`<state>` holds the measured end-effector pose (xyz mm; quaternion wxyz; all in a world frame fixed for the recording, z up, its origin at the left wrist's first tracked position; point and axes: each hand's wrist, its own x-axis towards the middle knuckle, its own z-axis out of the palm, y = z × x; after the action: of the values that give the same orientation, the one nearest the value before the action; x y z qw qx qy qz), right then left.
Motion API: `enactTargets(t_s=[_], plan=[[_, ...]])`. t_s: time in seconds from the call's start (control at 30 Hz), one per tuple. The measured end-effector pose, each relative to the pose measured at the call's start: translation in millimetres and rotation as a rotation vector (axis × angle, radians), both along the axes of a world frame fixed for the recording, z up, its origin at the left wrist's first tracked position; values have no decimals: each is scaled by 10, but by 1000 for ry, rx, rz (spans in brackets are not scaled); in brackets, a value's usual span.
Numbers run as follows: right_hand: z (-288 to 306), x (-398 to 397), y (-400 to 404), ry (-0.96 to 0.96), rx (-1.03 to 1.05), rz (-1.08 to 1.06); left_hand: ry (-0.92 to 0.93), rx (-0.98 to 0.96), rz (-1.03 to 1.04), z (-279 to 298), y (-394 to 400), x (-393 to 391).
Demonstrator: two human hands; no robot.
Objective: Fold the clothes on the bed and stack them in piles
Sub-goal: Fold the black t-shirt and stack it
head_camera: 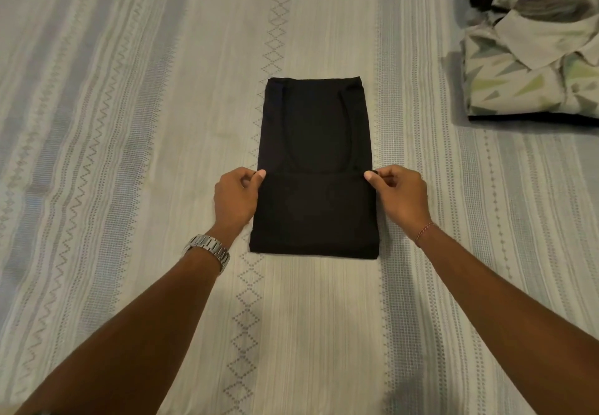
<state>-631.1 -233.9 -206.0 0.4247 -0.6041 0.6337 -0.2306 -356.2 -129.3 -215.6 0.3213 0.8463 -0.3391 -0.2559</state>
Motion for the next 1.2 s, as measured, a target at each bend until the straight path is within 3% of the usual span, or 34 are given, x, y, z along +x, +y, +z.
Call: enactTargets(t_s=[0.13,0.2,0.27,0.33,0.43,0.57,0.73,0.87,1.03,1.2], plan=[[-48,22,-18,24,-35,-3,-67,23,24,16,-60,-71],[-17,12,91,64,-142,5,-241,44,30,103,-32,-178],[1,37,299,193,-396,117,-453,-32,-89,182,44,-333],[-8,149,546,285,-586,295,-558,-133,-347,181,132,-505],[-181,294,808,462,-542,541,-606,-19,-693,-6,234,-677],[-410,266,868,650,-455,673,-604,178,-773,-230,335,-682],[-308,86,991,543,-502,699,-596,68,-822,-86,480,-657],[-313,-260,1159,601,-589,746,-768,24,-1013,-32,847,-514],[-453,-298,1297,754,-678,709,-867,145,-894,-166,1074,-366],[-351,-256,1336,832,-667,714,-891,273,-914,-61,1166,-430]])
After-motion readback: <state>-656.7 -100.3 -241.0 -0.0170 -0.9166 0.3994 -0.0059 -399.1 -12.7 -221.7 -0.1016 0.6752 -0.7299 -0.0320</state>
